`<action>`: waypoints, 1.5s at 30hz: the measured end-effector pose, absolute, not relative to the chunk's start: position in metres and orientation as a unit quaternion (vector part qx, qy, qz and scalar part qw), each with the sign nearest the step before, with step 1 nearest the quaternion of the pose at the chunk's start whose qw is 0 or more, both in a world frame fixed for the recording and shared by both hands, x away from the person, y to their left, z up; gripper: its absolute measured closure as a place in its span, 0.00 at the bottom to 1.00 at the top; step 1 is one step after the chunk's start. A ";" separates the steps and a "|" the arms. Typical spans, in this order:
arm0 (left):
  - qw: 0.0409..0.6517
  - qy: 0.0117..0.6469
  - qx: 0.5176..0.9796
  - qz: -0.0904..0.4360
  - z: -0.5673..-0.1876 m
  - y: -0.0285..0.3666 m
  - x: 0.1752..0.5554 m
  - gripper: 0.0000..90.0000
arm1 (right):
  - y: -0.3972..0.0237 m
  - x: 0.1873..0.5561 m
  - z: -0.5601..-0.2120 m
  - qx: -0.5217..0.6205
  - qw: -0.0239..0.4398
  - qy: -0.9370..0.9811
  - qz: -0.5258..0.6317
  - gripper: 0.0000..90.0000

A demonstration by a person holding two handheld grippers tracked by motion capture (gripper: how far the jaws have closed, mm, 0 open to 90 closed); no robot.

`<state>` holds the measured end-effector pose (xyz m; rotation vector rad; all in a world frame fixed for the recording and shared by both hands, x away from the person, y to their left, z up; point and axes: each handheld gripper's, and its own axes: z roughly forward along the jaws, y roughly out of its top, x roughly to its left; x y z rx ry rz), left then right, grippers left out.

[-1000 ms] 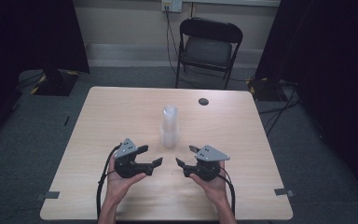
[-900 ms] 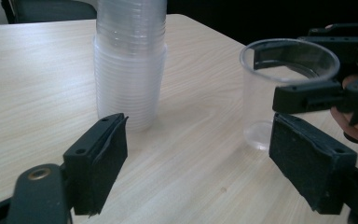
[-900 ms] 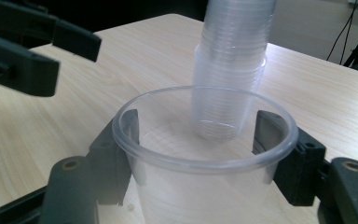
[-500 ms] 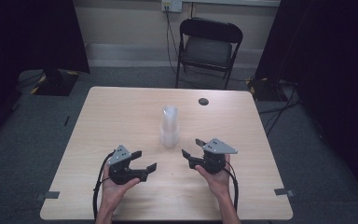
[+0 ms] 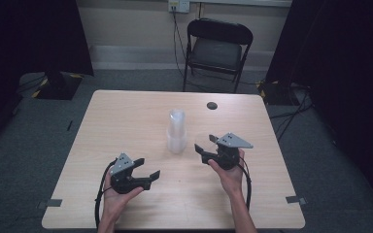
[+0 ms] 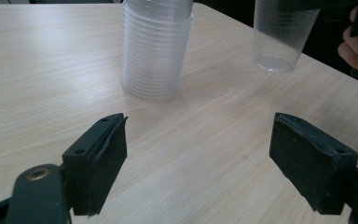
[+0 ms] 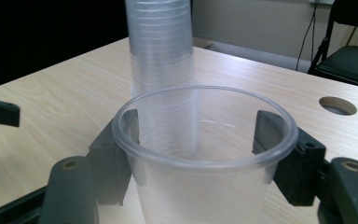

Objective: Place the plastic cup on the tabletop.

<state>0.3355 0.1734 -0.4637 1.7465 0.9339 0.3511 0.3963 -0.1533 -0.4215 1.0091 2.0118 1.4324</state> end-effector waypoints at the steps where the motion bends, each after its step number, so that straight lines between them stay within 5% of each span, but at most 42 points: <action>1: 0.535 0.391 0.734 0.148 -0.464 0.173 0.335 0.21 | -0.154 0.398 -0.421 0.368 0.235 0.733 0.521 0.35; 26: 0.535 0.380 0.741 0.141 -0.476 0.178 0.330 0.18 | -0.169 0.453 -0.418 0.410 0.242 0.715 0.511 0.34; 45: 0.532 0.375 0.745 0.149 -0.481 0.177 0.323 0.18 | -0.177 0.496 -0.453 0.460 0.233 0.706 0.485 0.33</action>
